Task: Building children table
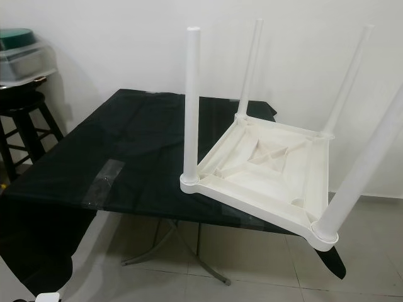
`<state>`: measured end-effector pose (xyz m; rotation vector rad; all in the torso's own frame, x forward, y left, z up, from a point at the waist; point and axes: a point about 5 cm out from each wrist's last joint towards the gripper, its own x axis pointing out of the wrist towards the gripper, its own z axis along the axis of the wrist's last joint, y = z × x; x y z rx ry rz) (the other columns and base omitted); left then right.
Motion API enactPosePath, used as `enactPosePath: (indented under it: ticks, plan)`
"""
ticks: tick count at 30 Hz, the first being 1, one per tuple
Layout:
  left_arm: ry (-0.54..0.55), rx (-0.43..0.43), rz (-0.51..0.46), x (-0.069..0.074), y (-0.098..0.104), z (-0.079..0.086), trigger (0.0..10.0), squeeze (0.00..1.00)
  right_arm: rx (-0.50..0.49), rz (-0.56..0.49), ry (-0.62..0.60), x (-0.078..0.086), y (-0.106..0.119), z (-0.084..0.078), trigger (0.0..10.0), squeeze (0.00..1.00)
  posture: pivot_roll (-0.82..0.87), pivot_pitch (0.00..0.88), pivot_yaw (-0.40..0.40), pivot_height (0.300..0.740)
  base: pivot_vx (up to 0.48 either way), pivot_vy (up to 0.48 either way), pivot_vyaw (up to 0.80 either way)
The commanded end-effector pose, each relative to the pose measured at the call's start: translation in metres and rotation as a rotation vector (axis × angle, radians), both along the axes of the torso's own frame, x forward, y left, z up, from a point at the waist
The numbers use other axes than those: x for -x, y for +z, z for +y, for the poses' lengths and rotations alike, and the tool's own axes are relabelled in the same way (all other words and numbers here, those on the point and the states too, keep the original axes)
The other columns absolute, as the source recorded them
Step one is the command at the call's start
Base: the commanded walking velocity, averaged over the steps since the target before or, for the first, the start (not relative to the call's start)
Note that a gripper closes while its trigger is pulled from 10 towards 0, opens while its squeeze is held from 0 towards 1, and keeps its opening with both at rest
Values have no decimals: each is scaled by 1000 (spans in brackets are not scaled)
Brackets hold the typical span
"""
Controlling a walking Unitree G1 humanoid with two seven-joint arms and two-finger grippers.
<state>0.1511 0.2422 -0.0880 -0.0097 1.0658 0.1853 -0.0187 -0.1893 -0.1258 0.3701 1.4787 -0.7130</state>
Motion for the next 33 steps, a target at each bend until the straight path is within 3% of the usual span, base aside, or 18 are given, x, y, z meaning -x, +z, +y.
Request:
enactPosePath:
  ticks: [1, 33]
  plan:
    - [10, -12, 9, 3, 1, 6, 10000, 0, 279, -357, 715, -208, 57, -61, 10000, 0, 41, 0, -14, 740, 0, 0, 0]
    - [39, 5, 9, 5, 1, 10, 10000, 0, 278, -356, 725, -208, 57, -63, 10000, 0, 38, 0, -25, 740, 0, 0, 0]
